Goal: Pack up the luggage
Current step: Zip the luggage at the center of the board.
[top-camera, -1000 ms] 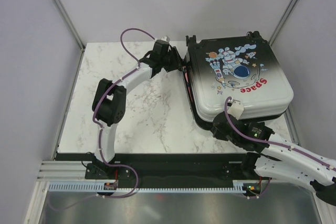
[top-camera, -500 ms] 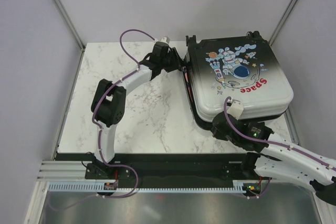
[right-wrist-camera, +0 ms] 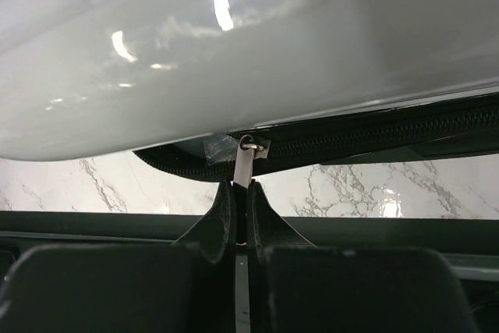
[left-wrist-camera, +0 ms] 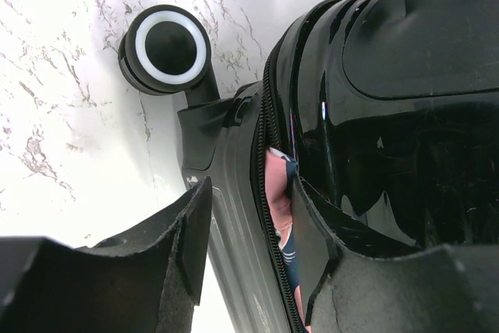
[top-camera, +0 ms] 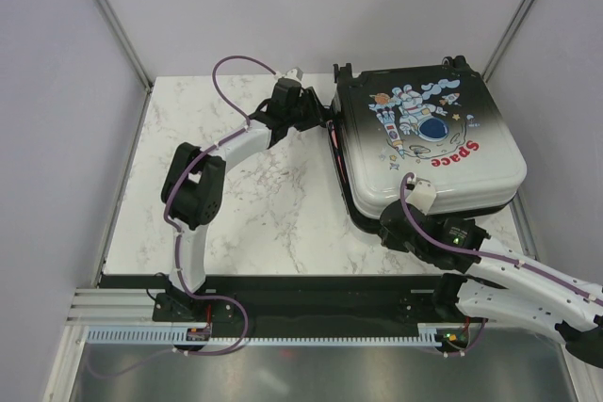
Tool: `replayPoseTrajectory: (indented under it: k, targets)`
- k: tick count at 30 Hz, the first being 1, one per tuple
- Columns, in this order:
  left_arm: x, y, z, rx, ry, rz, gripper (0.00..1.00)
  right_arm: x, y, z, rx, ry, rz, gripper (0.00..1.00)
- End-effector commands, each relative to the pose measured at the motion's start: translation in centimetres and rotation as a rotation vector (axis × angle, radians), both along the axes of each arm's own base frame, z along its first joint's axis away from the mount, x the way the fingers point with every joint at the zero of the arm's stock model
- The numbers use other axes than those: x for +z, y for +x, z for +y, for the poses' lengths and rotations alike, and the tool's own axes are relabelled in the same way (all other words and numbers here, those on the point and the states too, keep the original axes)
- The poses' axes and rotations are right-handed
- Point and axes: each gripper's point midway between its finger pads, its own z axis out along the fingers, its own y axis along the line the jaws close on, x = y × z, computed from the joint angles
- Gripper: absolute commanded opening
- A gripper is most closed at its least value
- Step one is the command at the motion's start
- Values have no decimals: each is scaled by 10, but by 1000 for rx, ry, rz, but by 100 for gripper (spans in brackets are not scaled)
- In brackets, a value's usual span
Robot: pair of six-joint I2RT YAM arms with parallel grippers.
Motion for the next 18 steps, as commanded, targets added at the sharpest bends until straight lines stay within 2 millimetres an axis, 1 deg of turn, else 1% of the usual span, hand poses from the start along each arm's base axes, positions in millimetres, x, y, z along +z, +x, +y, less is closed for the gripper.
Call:
replayPoseTrajectory:
  k: [1,4,9,14,18]
  targets:
    - [-80,-41,9,-61,166,198,50,-8,1,-35,-61,-154,-3,0]
    - [-85,-40,17,-30,200,210,48,-8,1,-35,-63,-156,-4,0]
    - [-95,-47,28,-5,240,235,47,-6,0,-38,-76,-150,-6,0]
    - [-96,-49,26,-31,246,231,47,-6,1,-38,-78,-152,-9,0]
    - [-92,-46,23,-52,299,190,46,-7,0,-38,-74,-158,-4,0]
